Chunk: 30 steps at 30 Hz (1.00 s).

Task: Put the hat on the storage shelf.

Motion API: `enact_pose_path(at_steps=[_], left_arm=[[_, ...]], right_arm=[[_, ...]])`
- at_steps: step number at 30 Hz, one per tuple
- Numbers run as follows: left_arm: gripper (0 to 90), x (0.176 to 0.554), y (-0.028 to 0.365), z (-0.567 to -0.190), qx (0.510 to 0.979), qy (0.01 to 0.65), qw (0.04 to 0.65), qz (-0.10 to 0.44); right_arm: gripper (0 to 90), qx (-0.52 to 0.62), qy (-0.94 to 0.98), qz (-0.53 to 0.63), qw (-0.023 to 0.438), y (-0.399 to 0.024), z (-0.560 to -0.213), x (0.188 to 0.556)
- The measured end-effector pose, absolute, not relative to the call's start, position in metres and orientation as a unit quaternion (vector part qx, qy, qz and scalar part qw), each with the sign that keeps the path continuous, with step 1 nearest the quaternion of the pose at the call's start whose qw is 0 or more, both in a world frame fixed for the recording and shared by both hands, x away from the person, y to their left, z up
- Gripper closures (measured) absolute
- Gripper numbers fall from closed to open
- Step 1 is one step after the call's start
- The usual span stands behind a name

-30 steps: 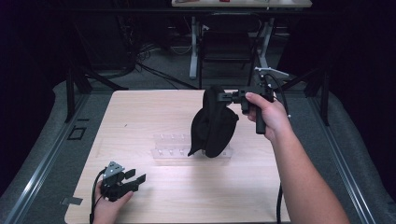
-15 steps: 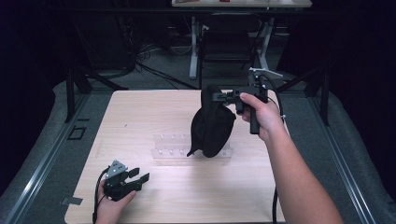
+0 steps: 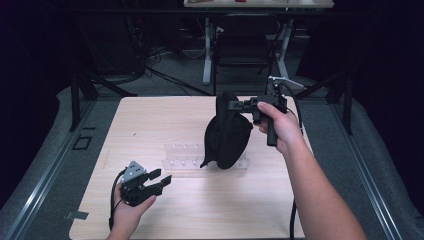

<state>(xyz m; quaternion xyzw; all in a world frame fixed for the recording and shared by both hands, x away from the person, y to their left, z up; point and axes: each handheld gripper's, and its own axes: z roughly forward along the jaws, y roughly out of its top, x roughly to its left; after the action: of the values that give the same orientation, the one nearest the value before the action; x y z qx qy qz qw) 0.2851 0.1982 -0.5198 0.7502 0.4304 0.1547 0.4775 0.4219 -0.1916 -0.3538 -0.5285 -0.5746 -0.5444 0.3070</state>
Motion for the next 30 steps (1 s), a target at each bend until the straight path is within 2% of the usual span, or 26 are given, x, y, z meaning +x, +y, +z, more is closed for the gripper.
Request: enact_pose_path(at_steps=[12, 30], left_arm=[[53.6, 0.302, 0.144, -0.489, 0.780, 0.364, 0.481, 0.164], [60.8, 0.304, 0.104, -0.464, 0.801, 0.314, 0.481, 0.169]], right_arm=[[87.9, -0.526, -0.575, -0.546, 0.308, -0.185, -0.353, 0.420], [87.6, -0.525, -0.571, -0.551, 0.307, -0.181, -0.353, 0.420]])
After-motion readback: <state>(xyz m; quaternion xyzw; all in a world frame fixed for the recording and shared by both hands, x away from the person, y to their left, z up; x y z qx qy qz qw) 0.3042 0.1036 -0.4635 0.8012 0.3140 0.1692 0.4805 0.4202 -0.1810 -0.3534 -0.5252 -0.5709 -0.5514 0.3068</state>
